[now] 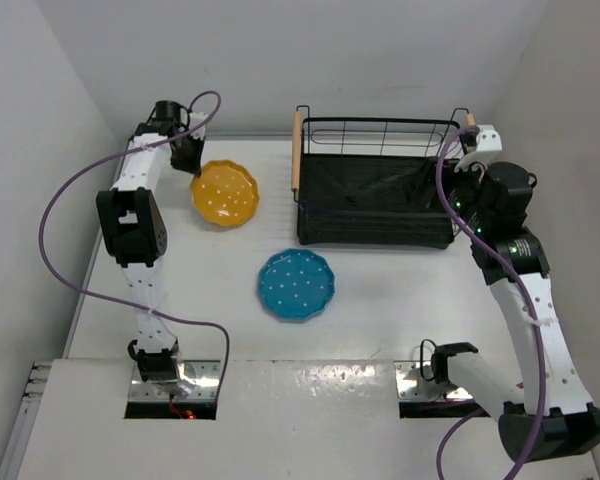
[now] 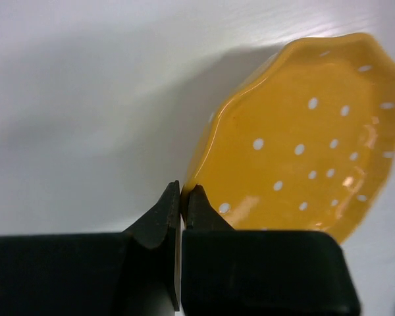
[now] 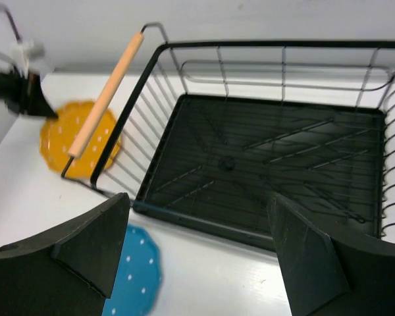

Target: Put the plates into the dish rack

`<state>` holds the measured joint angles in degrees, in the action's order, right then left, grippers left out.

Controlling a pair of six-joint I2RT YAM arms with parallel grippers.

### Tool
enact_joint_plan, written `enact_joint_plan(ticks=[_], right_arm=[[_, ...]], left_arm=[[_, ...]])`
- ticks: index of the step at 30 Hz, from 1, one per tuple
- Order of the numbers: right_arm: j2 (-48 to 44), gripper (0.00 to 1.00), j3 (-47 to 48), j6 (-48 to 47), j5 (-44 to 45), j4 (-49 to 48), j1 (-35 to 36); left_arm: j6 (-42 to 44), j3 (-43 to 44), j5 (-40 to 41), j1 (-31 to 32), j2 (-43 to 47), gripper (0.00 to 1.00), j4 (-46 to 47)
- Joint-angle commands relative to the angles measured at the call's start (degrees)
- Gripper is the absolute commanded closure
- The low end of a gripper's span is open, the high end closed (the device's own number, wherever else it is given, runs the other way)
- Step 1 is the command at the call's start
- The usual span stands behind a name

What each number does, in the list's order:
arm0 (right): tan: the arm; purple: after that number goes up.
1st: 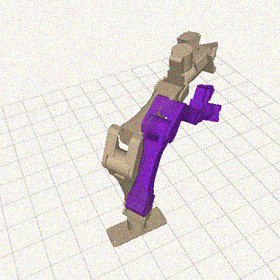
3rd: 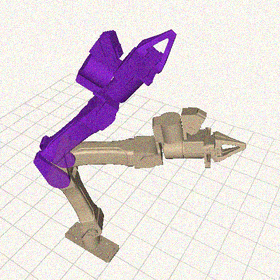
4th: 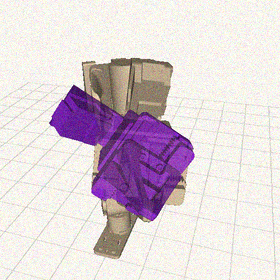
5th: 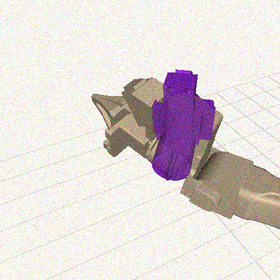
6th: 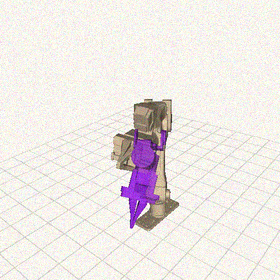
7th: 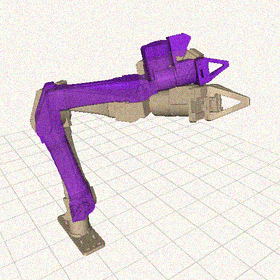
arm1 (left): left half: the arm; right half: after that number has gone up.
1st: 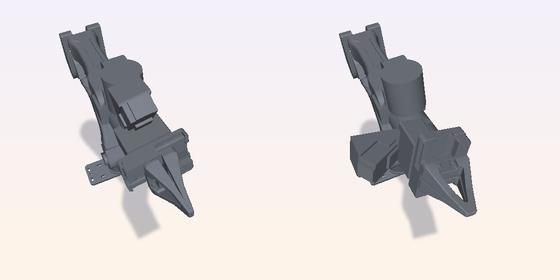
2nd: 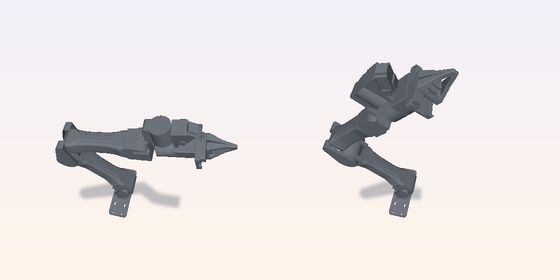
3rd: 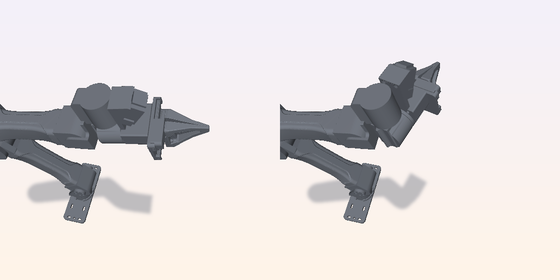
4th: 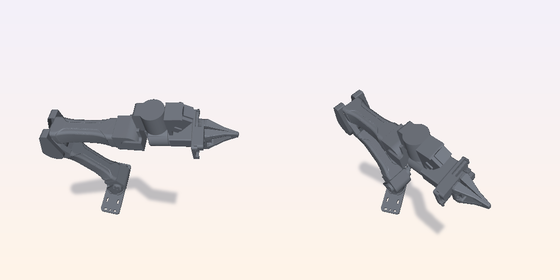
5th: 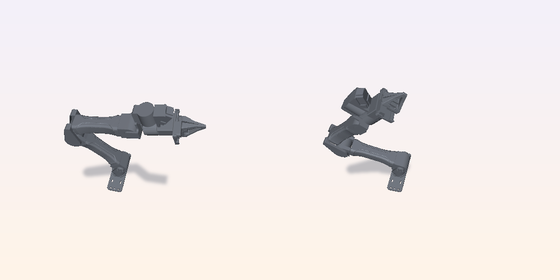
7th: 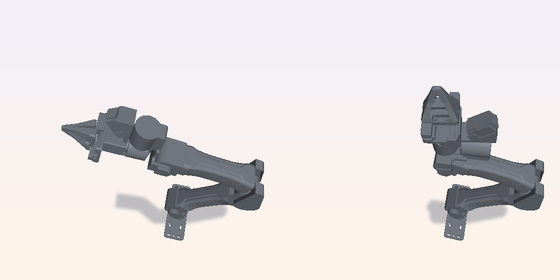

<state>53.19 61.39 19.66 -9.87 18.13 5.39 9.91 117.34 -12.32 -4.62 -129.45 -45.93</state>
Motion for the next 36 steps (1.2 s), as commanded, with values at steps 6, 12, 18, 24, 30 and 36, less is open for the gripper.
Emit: enact_joint_plan(ticks=[6, 12, 18, 24, 30, 36], right_arm=[[4.7, 0.15, 3.0, -3.4, -9.6, 0.6, 0.3], [6.5, 0.15, 3.5, -4.4, -12.7, -1.8, 0.5], [11.8, 0.15, 8.7, -5.9, -22.2, -6.9, 0.3], [24.0, 0.16, 18.2, -3.1, -30.3, -17.6, 2.1], [32.8, 0.12, 25.2, -2.4, -35.2, -25.5, 4.5], [39.2, 0.09, 31.3, -1.3, -37.2, -30.4, 7.7]], left_arm=[[10.1, 5.0, 7.9, 3.6, 13.4, 1.0, 1.3], [12.7, 8.0, 10.9, 6.3, 15.5, 1.0, 1.3], [13.3, 18.6, 10.6, 7.5, 17.7, 1.0, 1.3], [14.4, 21.7, 10.6, 11.4, 23.1, 1.0, 1.8], [15.0, 26.7, 10.4, 16.2, 26.4, 1.0, 2.9], [16.3, 30.2, 12.4, 21.9, 28.2, 1.0, 3.0]])
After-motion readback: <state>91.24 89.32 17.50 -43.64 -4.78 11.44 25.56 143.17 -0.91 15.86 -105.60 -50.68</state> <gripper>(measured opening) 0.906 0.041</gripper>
